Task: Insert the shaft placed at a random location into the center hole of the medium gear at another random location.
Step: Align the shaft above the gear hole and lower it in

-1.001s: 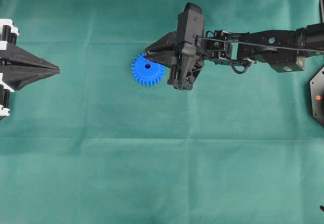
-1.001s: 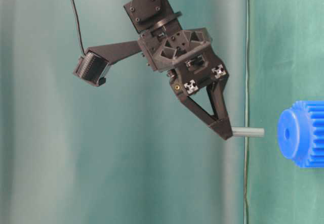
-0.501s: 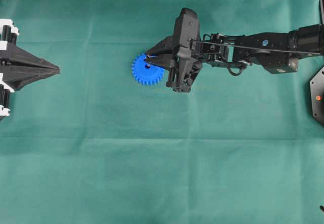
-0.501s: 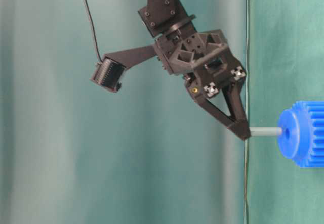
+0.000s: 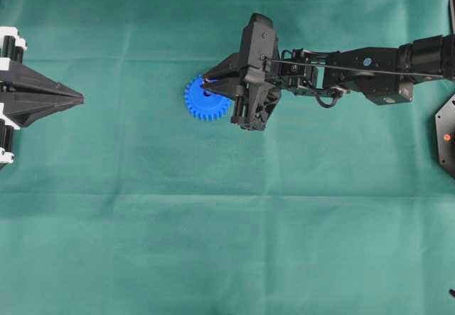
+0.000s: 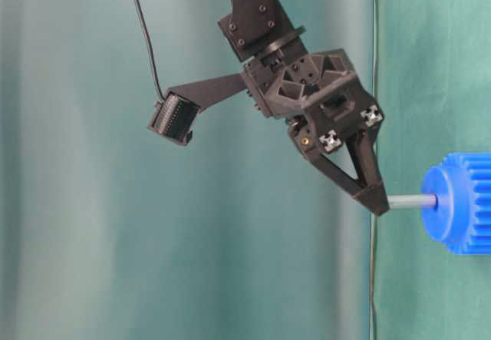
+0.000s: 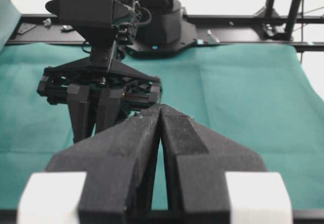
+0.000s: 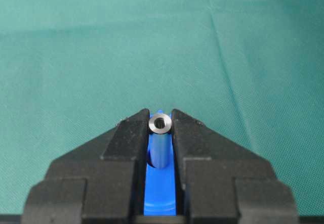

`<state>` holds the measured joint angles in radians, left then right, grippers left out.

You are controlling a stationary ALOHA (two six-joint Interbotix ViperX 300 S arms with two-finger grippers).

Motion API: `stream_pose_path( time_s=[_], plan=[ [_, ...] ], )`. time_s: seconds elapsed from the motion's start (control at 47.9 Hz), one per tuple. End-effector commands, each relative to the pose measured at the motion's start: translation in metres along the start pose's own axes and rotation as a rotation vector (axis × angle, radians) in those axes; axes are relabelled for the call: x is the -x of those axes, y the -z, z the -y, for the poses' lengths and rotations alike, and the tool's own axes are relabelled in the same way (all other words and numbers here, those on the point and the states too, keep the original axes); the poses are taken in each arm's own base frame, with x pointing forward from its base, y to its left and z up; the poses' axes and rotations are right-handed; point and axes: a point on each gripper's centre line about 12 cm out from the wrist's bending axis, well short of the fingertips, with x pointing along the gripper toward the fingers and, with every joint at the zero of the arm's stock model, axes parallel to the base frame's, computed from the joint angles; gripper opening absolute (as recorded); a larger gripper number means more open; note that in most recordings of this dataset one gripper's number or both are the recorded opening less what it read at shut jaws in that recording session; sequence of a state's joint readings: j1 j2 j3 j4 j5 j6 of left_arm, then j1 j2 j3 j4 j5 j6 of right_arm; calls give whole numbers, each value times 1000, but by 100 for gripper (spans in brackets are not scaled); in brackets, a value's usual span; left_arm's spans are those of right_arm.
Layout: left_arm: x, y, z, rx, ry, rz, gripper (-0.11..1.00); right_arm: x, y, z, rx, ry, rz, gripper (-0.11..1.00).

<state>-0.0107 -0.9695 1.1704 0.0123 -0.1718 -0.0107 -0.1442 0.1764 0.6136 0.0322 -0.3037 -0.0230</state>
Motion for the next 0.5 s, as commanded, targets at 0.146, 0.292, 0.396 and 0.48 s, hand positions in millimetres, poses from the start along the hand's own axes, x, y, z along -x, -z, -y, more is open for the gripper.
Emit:
stream_pose_path(
  time_s=[0.146,0.292,0.396,0.48],
  plan=[
    [-2,-9,0,-2,2,21,0,13,-36,-1,12,-2,87,14],
    [-2,-9,0,-2,2,23,0,20,-44,0,14,-2,95,14],
    [-2,-9,0,-2,2,23,0,20,-44,0,14,-2,91,14],
    [-2,-9,0,-2,2,25,0,20,-43,0,13,-2,92,14]
  ],
)
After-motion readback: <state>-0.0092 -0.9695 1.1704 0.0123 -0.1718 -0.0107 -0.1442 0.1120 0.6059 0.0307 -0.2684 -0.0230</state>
